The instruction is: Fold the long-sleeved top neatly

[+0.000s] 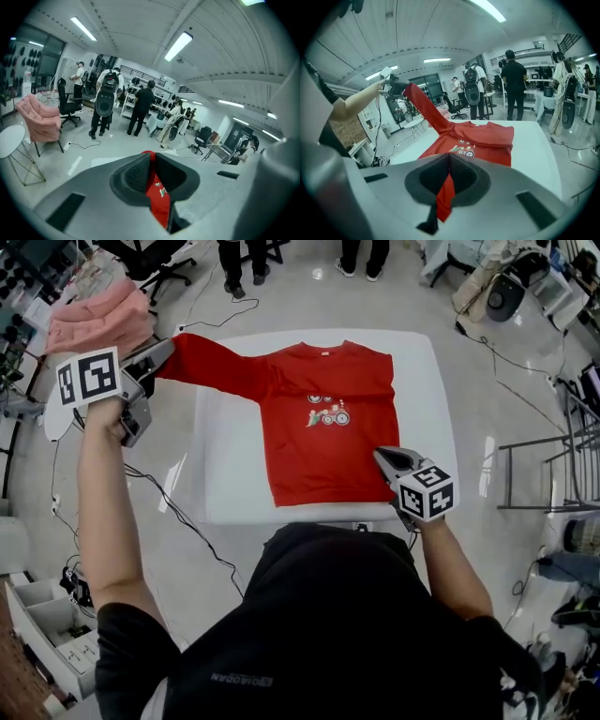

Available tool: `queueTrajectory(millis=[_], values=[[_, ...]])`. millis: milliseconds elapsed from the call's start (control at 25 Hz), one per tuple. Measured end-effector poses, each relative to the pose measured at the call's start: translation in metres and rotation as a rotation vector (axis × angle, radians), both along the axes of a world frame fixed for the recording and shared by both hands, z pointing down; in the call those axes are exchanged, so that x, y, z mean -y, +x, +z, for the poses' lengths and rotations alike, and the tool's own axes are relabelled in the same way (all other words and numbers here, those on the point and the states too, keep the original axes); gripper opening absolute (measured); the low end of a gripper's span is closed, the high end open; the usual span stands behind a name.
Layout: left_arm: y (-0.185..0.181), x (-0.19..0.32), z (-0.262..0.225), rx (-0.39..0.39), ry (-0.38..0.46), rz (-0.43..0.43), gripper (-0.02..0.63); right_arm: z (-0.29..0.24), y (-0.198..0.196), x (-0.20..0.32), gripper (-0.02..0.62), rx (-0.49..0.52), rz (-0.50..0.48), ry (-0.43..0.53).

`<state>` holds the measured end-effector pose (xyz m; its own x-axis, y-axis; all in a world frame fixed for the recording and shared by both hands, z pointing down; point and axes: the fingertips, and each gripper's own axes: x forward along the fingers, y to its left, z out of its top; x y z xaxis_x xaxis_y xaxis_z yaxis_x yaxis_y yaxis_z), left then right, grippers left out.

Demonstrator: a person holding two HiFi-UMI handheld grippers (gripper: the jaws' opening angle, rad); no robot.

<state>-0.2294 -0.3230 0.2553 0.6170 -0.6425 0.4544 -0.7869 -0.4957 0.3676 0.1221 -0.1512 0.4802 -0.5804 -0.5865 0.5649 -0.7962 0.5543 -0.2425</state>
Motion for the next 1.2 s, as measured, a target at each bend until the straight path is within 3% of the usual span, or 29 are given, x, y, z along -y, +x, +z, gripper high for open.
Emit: queueTrajectory(millis=[200, 400, 560, 960, 1200], values=[[0.072, 0.017, 0.003, 0.103, -0.018, 0.009, 0.035, 0.004, 0.027, 0.004, 0.005, 0.032, -0.032, 0.009], [0.153, 0.033, 0.008, 0.061, -0.034, 0.022, 0.035, 0.004, 0.052, 0.004, 0.005, 0.065, -0.044, -0.003], [0.210, 0.049, 0.044, 0.054, -0.114, 0.014, 0.035, 0.005, 0.073, 0.006, 0.005, 0.075, -0.046, 0.003], [0.300, 0.080, 0.147, 0.173, -0.302, 0.020, 0.035, 0.022, 0.140, 0.005, 0.005, 0.087, 0.011, -0.046], [0.341, 0.097, 0.194, 0.143, -0.343, -0.037, 0.035, 0.033, 0.171, 0.009, 0.005, 0.079, 0.031, -0.076]])
